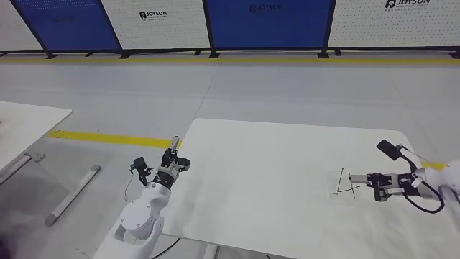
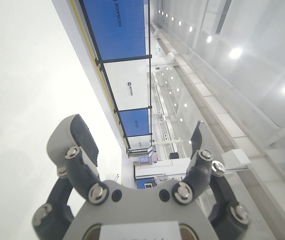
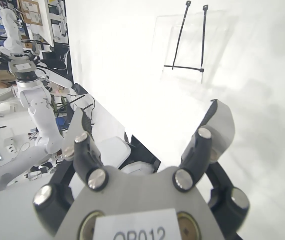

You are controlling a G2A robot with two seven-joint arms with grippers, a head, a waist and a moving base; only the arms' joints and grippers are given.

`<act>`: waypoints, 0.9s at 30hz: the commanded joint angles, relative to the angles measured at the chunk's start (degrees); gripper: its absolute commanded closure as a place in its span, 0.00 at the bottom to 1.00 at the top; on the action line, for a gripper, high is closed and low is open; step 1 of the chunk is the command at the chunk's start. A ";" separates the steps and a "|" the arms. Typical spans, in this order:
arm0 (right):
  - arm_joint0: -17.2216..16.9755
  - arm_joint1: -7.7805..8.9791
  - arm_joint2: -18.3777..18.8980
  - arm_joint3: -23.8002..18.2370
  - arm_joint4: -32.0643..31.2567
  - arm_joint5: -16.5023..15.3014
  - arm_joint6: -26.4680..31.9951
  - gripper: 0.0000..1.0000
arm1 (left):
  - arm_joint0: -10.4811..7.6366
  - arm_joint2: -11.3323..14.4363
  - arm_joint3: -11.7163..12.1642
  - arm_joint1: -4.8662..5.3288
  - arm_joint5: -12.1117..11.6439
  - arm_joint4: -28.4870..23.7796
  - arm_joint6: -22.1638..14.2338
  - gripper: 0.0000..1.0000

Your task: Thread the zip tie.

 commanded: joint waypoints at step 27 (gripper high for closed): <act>3.98 -2.00 -5.94 8.35 -1.71 -1.12 -3.20 0.00 | 0.00 0.00 0.00 0.00 0.00 0.00 0.00 0.00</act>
